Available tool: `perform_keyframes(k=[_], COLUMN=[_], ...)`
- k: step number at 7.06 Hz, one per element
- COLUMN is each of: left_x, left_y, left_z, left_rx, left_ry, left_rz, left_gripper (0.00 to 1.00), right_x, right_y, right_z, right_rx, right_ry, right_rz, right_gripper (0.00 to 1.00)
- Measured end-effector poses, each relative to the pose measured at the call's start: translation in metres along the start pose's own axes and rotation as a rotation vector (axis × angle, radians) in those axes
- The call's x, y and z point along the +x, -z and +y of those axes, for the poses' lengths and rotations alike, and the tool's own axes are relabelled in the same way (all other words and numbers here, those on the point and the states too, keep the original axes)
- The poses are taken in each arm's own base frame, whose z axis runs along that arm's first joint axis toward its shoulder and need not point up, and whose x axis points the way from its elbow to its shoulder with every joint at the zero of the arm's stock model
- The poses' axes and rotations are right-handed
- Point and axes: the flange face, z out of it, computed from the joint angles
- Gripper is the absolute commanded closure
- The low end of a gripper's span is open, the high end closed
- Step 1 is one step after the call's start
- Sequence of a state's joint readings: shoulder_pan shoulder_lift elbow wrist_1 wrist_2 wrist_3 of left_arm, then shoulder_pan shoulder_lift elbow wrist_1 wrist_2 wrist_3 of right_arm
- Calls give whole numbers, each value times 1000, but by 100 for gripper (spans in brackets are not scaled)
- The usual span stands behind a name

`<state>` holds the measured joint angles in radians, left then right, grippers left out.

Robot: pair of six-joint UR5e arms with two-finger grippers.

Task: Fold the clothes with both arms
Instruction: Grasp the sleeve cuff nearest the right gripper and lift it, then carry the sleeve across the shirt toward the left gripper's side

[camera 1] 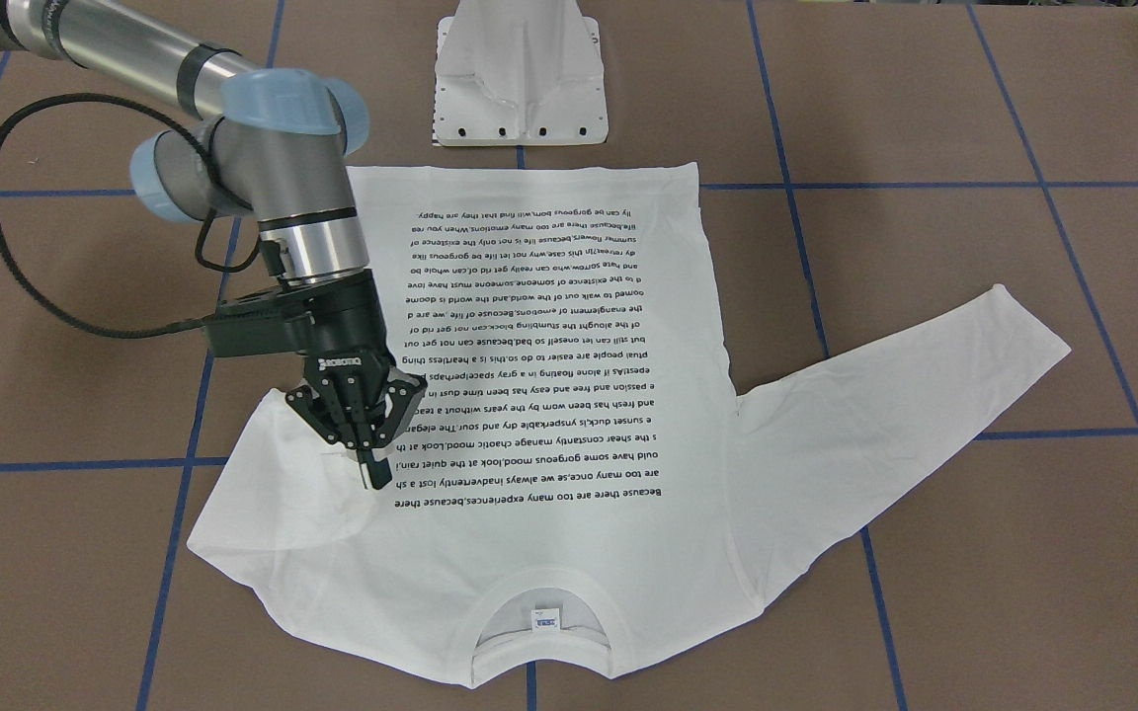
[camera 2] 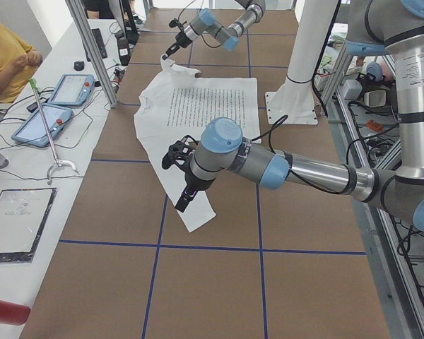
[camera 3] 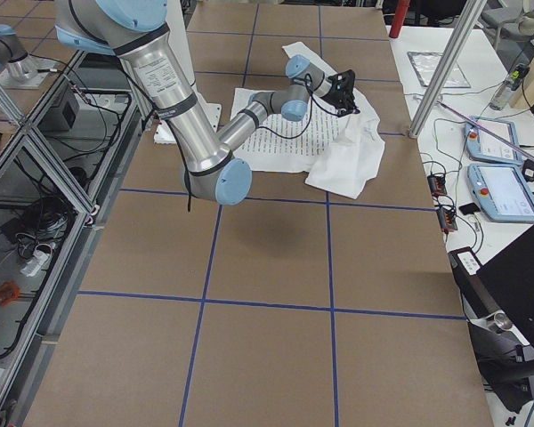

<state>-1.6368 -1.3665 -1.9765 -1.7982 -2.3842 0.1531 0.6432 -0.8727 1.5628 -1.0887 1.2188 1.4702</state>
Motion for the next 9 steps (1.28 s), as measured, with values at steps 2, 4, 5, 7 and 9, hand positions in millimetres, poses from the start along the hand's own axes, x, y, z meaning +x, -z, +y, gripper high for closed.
perform_keyframes(k=[2, 4, 5, 7, 9], left_x=[-1, -3, -6, -11, -14], left_y=[-2, -5, -8, -14, -17], left_z=[2, 3, 5, 8, 11], left_rx=[-4, -11, -18, -27, -32], left_ry=[8, 18, 25, 34, 40], left_rz=[14, 18, 20, 21, 22], left_gripper=[0, 0, 0, 0, 0], right_x=[-86, -132, -137, -152, -174], right_y=[3, -11, -14, -22, -23], right_z=[33, 91, 122, 174, 195], right_rx=[97, 160, 163, 138, 120], right_ry=[-35, -7, 21, 73, 94], right_rz=[64, 109, 122, 150, 162], right_gripper=[100, 100, 100, 100, 89])
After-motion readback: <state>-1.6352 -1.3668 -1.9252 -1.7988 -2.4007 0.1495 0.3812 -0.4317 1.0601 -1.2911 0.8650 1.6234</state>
